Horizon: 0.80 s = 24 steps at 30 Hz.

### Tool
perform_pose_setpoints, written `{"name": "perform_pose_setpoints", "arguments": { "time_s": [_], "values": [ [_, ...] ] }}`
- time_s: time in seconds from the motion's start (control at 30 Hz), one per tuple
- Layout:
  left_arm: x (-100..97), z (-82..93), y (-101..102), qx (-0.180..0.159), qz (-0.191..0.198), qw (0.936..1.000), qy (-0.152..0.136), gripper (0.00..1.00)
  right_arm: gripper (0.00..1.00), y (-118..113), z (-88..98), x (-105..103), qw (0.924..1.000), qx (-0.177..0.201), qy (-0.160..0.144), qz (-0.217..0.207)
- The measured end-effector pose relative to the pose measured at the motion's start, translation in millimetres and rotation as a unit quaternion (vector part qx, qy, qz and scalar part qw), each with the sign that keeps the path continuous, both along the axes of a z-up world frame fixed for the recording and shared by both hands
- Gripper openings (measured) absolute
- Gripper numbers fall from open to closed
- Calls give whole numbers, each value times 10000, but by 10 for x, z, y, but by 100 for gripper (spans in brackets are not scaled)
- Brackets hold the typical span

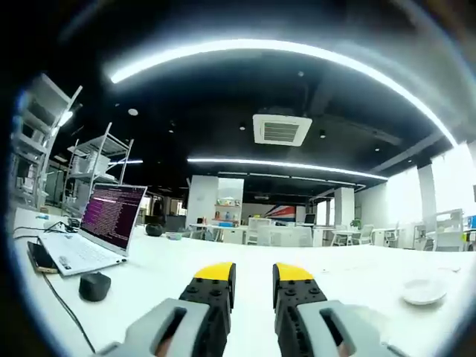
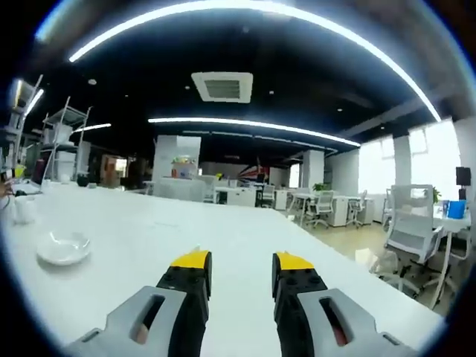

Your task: Tidy tabletop coffee trays, cups and spoons，present forward

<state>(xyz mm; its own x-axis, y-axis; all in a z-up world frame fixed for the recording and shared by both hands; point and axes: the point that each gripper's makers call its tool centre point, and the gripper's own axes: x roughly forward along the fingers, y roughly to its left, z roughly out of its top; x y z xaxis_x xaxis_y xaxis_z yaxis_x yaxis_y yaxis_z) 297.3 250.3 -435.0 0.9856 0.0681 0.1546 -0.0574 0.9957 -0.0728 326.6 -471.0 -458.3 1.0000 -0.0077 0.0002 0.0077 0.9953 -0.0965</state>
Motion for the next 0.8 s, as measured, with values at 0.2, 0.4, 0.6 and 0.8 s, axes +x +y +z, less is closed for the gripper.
{"name": "perform_pose_setpoints", "arguments": {
  "time_s": [0.2, 0.4, 0.6, 0.8],
  "values": [
    [-128, -93, -13, -49, 45, 9999, 126, 22, 34, 29, -2, -142, 9998, 161, 58, 50],
    [-340, -33, -139, -97, -20, 9999, 41, 22, 33, -35, 75, -293, 9995, 253, -62, 203],
    [-491, 32, -189, -161, 30, 9999, -40, 22, 33, -110, 141, -375, 9991, 231, -128, 340],
    [-580, 73, -224, -270, 30, 9996, 0, 22, 32, -75, 149, -360, 9984, 283, -72, 483]
  ]
}}
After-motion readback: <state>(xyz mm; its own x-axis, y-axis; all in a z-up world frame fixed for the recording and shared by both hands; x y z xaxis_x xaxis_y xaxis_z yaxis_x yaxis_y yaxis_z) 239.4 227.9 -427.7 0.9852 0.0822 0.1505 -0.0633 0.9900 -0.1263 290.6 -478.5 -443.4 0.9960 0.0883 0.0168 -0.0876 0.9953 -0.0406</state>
